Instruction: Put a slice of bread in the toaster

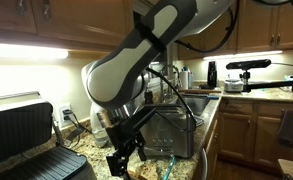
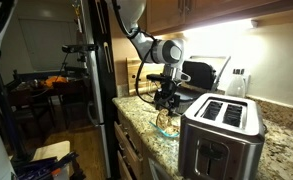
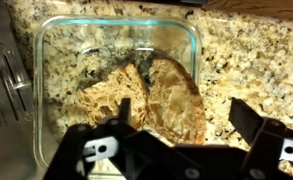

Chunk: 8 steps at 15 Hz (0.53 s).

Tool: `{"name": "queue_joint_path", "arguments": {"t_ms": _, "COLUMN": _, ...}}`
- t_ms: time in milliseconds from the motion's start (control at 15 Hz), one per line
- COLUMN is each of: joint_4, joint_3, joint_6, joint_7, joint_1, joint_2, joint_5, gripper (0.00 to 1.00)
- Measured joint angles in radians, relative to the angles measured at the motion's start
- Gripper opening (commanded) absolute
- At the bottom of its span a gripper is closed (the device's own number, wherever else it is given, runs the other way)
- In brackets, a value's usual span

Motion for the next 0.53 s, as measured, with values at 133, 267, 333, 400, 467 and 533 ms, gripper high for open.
{"name": "queue_joint_path", "arguments": {"t_ms": 133, "joint_4": 0.001, "joint_3": -0.003, "joint_6": 0.000, "joint_7": 0.001, "joint_1": 0.000, "joint_2": 0.000, "joint_5": 0.000, "gripper": 1.00}}
{"name": "queue_joint_path", "arguments": {"t_ms": 267, "joint_4": 0.002, "joint_3": -0.006, "joint_6": 0.000, "joint_7": 0.001, "joint_1": 0.000, "joint_2": 0.001, "joint_5": 0.000, "gripper": 1.00}}
{"name": "queue_joint_path", "arguments": {"t_ms": 333, "joint_4": 0.003, "joint_3": -0.007, "joint_6": 0.000, "joint_7": 0.002, "joint_1": 0.000, "joint_2": 0.001, "joint_5": 0.000, "gripper": 1.00}}
{"name": "queue_joint_path", "arguments": {"t_ms": 400, "joint_4": 0.005, "joint_3": -0.008, "joint_6": 0.000, "joint_7": 0.003, "joint_1": 0.000, "joint_2": 0.002, "joint_5": 0.000, "gripper": 1.00}}
{"name": "queue_joint_path", "arguments": {"t_ms": 467, "joint_4": 0.007, "joint_3": -0.009, "joint_6": 0.000, "joint_7": 0.004, "joint_1": 0.000, "joint_2": 0.003, "joint_5": 0.000, "gripper": 1.00}}
{"name": "queue_joint_path", "arguments": {"t_ms": 533, "joint_4": 0.009, "joint_3": -0.010, "joint_6": 0.000, "joint_7": 0.006, "joint_1": 0.000, "joint_2": 0.004, "joint_5": 0.000, "gripper": 0.95}}
